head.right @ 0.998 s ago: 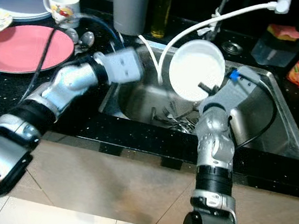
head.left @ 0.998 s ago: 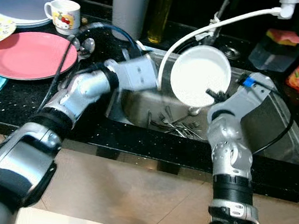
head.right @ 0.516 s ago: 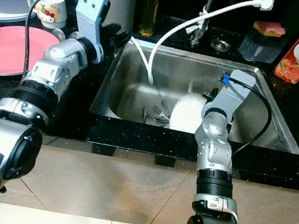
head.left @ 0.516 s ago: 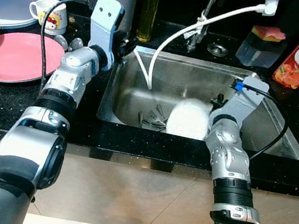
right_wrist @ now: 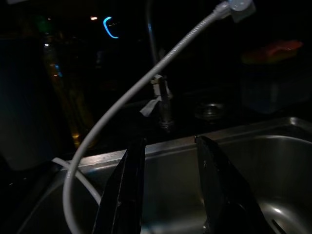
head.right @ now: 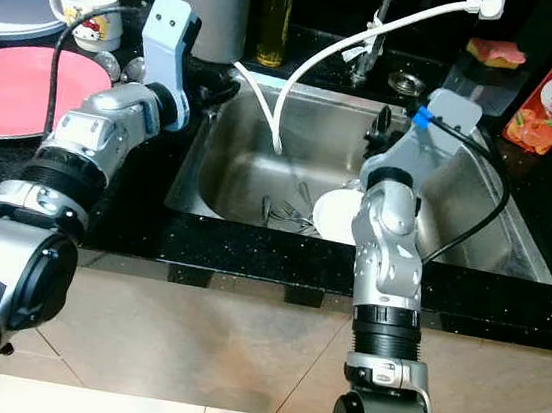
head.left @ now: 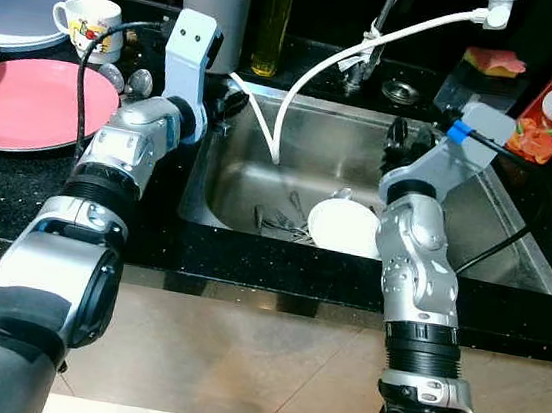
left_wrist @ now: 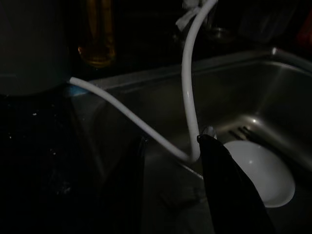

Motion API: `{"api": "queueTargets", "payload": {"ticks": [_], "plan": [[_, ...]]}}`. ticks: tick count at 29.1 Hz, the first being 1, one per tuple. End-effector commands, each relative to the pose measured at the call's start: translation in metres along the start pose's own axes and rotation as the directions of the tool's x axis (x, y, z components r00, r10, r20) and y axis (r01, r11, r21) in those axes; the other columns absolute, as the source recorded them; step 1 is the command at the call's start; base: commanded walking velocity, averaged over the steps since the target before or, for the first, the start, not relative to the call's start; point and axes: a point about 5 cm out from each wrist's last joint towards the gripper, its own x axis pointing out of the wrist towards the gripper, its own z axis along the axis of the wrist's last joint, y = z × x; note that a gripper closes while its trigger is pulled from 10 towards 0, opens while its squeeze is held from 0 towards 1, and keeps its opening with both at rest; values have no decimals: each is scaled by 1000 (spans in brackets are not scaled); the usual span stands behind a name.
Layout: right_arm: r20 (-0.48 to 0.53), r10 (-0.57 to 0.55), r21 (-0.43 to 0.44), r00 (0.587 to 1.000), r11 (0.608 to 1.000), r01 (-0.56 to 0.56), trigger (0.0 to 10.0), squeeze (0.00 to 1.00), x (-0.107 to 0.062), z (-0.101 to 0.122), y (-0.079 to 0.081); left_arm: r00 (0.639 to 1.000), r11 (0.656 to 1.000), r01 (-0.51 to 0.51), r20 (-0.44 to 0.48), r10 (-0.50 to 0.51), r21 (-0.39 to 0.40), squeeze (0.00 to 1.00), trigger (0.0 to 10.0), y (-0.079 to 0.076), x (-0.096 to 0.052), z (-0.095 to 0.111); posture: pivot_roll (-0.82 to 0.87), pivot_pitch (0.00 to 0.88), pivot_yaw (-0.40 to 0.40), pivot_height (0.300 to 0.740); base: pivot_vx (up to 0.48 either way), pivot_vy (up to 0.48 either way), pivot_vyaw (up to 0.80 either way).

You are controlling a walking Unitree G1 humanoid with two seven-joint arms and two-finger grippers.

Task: Kitchen organization

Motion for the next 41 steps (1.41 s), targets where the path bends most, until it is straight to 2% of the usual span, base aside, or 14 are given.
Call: {"api": "queueTargets", "payload": {"ticks": [1, 11, 16, 18, 22, 23, 25, 28, 29, 31, 33, 34, 36, 41], "plan": [[19, 8, 10, 1000, 1000, -8, 10000, 0, 1, 4, 1, 999, 999, -11, -47, 12, 33, 0, 10000, 3, -1, -5, 235, 60, -84, 740, 0, 0, 0], [26, 21, 12, 999, 1000, -21, 10000, 0, 0, 6, 0, 943, 941, -312, -81, 324, 128, 0, 10000, 28, -8, -6, 232, 67, -88, 740, 0, 0, 0], [25, 24, 11, 999, 1000, -25, 10000, 0, 0, 6, 0, 939, 944, -304, -131, 319, 128, 0, 10000, 29, -8, -7, 233, 69, -91, 740, 0, 0, 0], [21, 27, 10, 999, 1000, -28, 10000, 0, 0, 5, 0, 929, 928, -319, -133, 346, 192, 0, 10000, 32, -10, -8, 232, 71, -92, 740, 0, 0, 0], [13, 35, 8, 999, 999, -35, 10000, 0, 0, 4, 2, 828, 788, -427, -159, 538, 444, 0, 10000, 50, -21, -17, 236, 74, -96, 740, 0, 0, 0], [13, 35, 8, 999, 999, -35, 10000, 0, 0, 4, 2, 828, 788, -427, -159, 538, 444, 0, 10000, 50, -21, -17, 236, 74, -96, 740, 0, 0, 0], [4, 39, 9, 999, 999, -39, 10000, 0, 0, 2, 3, 804, 723, -418, -146, 576, 550, 0, 10000, 54, -23, -20, 236, 77, -94, 740, 0, 0, 0], [3, 40, 9, 999, 999, -40, 10000, 0, -1, 2, 3, 791, 689, -416, -136, 596, 594, 0, 10000, 55, -24, -20, 235, 78, -95, 740, 0, 0, 0], [2, 41, 10, 999, 999, -42, 10000, 0, -1, 2, 3, 783, 652, -416, -115, 611, 634, 0, 10000, 56, -25, -19, 237, 78, -95, 740, 0, 0, 0], [2, 41, 10, 999, 999, -42, 10000, 0, -1, 2, 3, 783, 652, -416, -115, 611, 634, 0, 10000, 56, -25, -19, 237, 78, -95, 740, 0, 0, 0], [-1, 44, 11, 999, 999, -44, 10000, 0, -1, 1, 4, 753, 578, -429, -78, 653, 694, 0, 10000, 61, -28, -16, 242, 77, -91, 740, 0, 0, 0], [-1, 44, 11, 999, 999, -44, 10000, 0, -1, 1, 4, 753, 578, -429, -78, 653, 694, 0, 10000, 61, -28, -16, 242, 77, -91, 740, 0, 0, 0], [-3, 44, 13, 999, 999, -44, 10000, 0, -1, 0, 4, 717, 517, -457, -45, 696, 724, 0, 10000, 67, -32, -12, 243, 76, -89, 740, 0, 0, 0], [-3, 44, 14, 999, 999, -44, 10000, 0, -1, -1, 4, 699, 484, -469, -24, 714, 739, 0, 10000, 71, -35, -11, 252, 75, -87, 740, 0, 0, 0]]}}
